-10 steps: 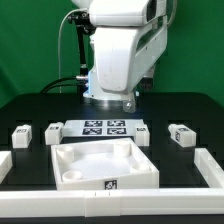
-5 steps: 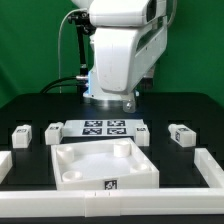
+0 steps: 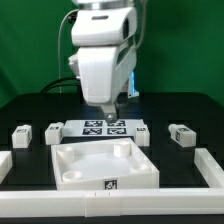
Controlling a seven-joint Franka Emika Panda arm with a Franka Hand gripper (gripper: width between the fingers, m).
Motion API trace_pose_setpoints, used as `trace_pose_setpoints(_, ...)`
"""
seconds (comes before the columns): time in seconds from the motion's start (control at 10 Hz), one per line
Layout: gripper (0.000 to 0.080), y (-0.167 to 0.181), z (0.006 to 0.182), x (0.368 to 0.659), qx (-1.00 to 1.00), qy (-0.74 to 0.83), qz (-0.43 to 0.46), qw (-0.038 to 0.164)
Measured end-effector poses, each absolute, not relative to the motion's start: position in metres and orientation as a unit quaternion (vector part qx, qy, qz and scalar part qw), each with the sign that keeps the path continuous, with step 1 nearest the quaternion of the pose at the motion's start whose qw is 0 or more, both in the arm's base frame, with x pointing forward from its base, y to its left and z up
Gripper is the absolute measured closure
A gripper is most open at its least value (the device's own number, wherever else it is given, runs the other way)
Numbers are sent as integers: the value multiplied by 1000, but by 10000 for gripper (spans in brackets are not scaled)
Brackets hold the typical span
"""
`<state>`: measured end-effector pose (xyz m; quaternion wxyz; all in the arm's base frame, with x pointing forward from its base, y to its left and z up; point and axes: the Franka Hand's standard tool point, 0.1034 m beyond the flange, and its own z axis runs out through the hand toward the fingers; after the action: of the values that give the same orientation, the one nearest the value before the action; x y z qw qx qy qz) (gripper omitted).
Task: Assemble one leg
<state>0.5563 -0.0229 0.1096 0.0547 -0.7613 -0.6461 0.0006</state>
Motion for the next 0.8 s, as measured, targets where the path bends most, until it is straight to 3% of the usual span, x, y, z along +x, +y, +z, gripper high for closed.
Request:
trace_pose_setpoints(0.1, 149, -33, 103, 550, -750, -659, -1, 55)
trace_pose_setpoints(0.6, 149, -33, 101, 548, -756, -652, 2, 55)
trace_pose_setpoints(0.8, 149, -43, 81, 521, -713, -700, -15, 47)
